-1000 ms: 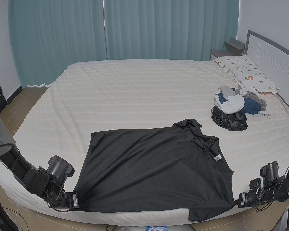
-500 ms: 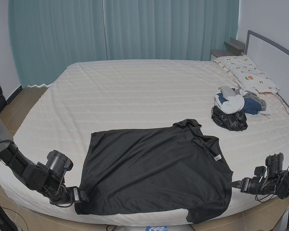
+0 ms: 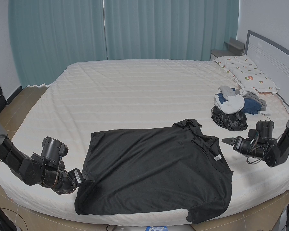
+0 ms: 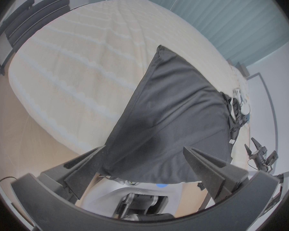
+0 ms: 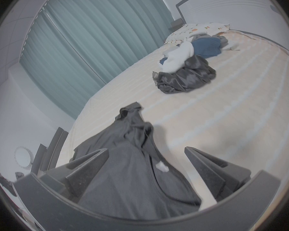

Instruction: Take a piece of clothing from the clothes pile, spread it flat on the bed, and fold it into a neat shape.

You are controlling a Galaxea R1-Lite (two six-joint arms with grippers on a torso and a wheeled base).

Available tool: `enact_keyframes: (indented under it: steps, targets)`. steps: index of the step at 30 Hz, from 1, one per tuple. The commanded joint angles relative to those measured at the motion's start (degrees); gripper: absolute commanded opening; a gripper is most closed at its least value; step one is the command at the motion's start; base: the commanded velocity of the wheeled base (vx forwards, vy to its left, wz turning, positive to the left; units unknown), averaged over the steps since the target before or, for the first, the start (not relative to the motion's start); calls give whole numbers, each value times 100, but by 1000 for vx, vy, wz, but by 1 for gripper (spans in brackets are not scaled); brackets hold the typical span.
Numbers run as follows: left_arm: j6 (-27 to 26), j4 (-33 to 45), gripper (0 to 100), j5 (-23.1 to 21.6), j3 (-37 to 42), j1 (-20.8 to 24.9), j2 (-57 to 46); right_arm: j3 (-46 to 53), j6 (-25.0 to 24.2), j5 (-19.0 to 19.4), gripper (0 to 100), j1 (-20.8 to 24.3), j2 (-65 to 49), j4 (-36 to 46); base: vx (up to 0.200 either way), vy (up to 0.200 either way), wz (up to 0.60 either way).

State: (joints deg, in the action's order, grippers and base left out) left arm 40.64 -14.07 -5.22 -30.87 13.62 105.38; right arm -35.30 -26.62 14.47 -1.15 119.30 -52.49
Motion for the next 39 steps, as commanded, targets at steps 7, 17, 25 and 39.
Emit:
enact_keyframes:
  steps: [7, 17, 25, 39]
  targets:
    - [1192, -1406, 100, -322, 10, 18, 651, -3246, -194, -507, 100, 501, 1887, 1751, 0, 0, 0]
    - [1306, -1494, 100, -384, 19, 9, 651, -4134, -71, -621, 100, 633, 2555, 2094, 0, 0, 0]
    - [1306, -1494, 100, -384, 19, -8, 651, -4714, 175, -788, 0, 572, 2836, 2103, 0, 0, 0]
    - [1306, -1502, 100, -375, 10, -17, 756, -5856, 34, -1087, 0, 44, 3513, 2024, 0, 0, 0]
